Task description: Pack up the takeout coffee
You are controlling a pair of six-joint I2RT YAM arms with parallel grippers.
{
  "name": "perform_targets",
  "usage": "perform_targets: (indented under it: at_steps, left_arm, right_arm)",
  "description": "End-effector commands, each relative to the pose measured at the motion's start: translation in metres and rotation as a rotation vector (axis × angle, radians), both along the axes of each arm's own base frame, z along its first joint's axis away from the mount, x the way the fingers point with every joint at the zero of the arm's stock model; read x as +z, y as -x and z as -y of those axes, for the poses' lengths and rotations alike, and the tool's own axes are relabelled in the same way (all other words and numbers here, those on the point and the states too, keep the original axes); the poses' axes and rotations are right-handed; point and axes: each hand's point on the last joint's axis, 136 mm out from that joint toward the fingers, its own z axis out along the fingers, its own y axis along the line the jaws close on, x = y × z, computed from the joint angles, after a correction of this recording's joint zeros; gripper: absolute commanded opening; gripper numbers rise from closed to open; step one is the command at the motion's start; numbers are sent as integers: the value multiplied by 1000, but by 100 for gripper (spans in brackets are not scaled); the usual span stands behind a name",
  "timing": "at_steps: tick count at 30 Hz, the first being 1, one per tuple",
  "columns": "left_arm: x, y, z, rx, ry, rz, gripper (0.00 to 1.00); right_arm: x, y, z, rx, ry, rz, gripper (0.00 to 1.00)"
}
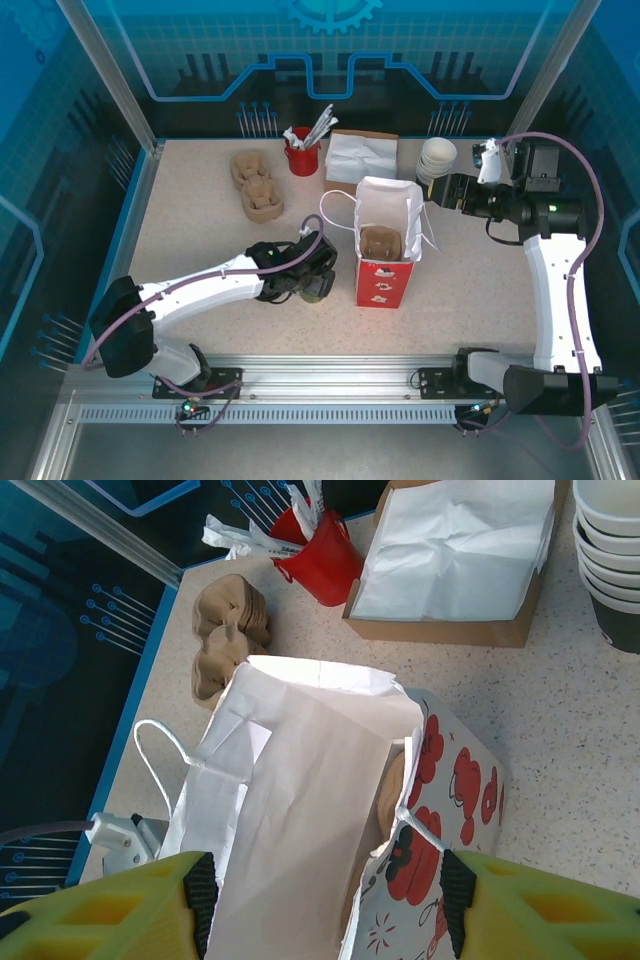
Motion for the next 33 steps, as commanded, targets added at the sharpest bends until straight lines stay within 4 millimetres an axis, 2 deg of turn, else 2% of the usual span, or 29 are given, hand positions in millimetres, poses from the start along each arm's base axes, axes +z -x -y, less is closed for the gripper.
perform_targets:
  at_steps: [1, 6, 20, 24, 28, 33]
  left_arm:
    - [-21, 18, -8, 6, -42, -129, 74]
    - [-26, 21, -7, 7, -46, -158, 70]
    - [-44, 27, -3, -3, -92, -243, 72]
    - [-49, 28, -3, -4, -107, -261, 68]
    - [-44, 26, 0, -10, -84, -246, 65]
    - [-22, 19, 6, -17, -29, -186, 64]
  right_arm:
    - [11, -6, 0, 36, -7, 51, 64]
    - [9, -17, -6, 98, -12, 66, 61]
    - [0, -47, -14, 242, 22, 49, 59]
    - [-4, -51, -15, 271, 40, 35, 59]
    - [-2, -51, -22, 328, 48, 55, 59]
    - [3, -53, -30, 418, 87, 146, 59]
